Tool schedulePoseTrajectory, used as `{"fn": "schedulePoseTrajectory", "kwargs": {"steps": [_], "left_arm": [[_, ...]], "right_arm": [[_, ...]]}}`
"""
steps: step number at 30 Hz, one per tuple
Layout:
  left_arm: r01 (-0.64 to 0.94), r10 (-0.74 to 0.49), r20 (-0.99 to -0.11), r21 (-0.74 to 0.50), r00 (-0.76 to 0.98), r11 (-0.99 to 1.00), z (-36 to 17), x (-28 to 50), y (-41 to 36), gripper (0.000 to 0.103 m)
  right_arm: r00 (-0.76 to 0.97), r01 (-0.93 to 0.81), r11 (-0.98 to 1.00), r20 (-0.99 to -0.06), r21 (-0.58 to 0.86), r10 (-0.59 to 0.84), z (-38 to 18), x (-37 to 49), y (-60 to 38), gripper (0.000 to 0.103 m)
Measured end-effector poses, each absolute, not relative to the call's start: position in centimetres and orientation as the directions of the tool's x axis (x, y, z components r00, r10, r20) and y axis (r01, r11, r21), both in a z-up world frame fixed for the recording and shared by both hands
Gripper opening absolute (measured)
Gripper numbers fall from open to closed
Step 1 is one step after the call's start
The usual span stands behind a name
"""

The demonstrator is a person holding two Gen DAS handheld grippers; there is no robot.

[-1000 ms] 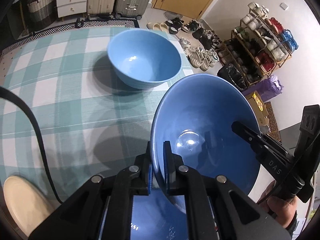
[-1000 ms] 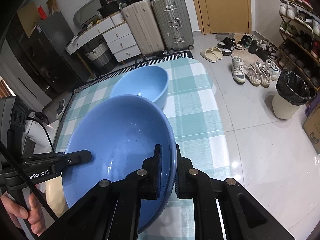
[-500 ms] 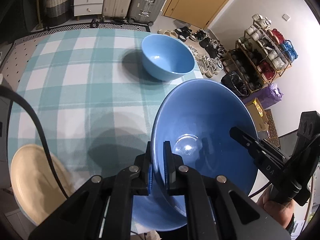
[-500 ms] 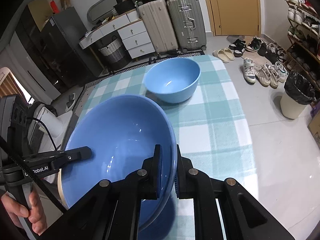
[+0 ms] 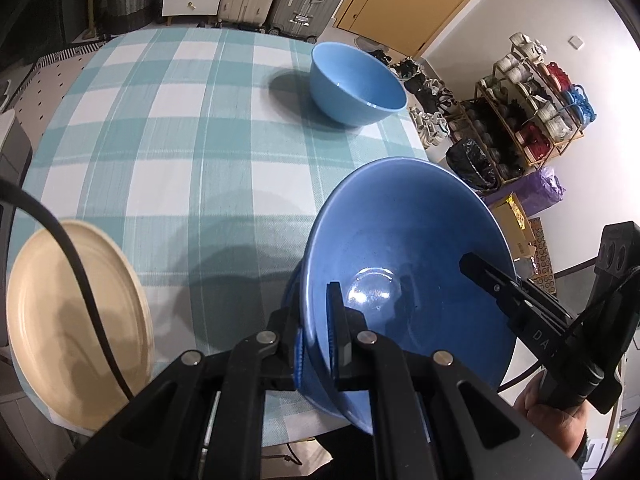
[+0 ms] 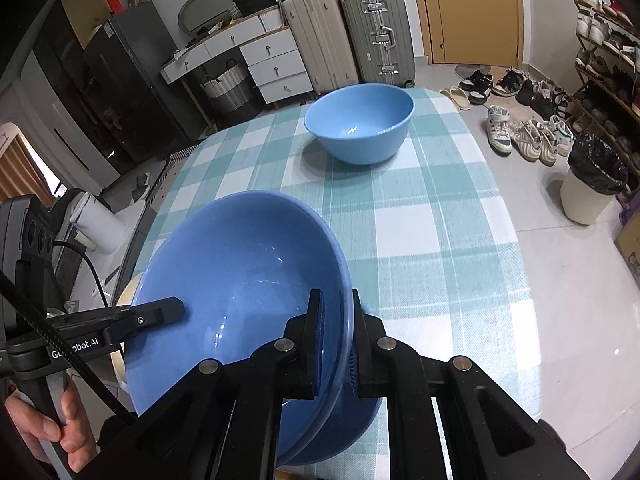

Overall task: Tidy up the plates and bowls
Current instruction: 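Carry the blue bowl with both grippers over another blue bowl, then lower the held bowl into the other bowl and open both grippers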

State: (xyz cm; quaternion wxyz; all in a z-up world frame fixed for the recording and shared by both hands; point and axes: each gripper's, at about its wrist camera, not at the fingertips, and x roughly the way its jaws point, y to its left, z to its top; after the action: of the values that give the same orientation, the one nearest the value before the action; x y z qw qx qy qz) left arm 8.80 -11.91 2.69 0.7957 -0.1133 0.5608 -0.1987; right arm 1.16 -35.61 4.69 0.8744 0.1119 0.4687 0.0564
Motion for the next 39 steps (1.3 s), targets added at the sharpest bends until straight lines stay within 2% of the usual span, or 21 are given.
{"fn": "schedulePoseTrajectory", "kwargs": {"steps": [11, 21, 30, 39], "left_arm": [[0.177, -0.419, -0.852, -0.381, 0.314, 0.907, 0.2, 7.6, -11.4, 0.006], [0.188, -0.404, -0.848, -0.360, 0.343, 0.914, -0.5, 7.1, -12.2, 0.006], [0.205, -0.277, -0.867, -0.207, 0.414, 0.957, -0.7, 6.2, -13.2, 0.006], [0.196, -0.225, -0.875, -0.154, 0.428, 0.968, -1.5, 6.1, -13.9, 0.006]], "right_arm": [[0.564, -0.022, 0.971, -0.799, 0.239, 0.210, 1.1, 0.1, -35.0, 0.011], [0.584, -0.025, 0.985, -0.797, 0.172, 0.154, -0.4, -0.6, -35.0, 0.011], [0.579, -0.041, 0.993, -0.808, 0.106, 0.111, -1.3, -0.8, -34.3, 0.011], [0.575, -0.031, 0.995, -0.813, 0.095, 0.095, -1.8, -0.8, -34.4, 0.011]]}}
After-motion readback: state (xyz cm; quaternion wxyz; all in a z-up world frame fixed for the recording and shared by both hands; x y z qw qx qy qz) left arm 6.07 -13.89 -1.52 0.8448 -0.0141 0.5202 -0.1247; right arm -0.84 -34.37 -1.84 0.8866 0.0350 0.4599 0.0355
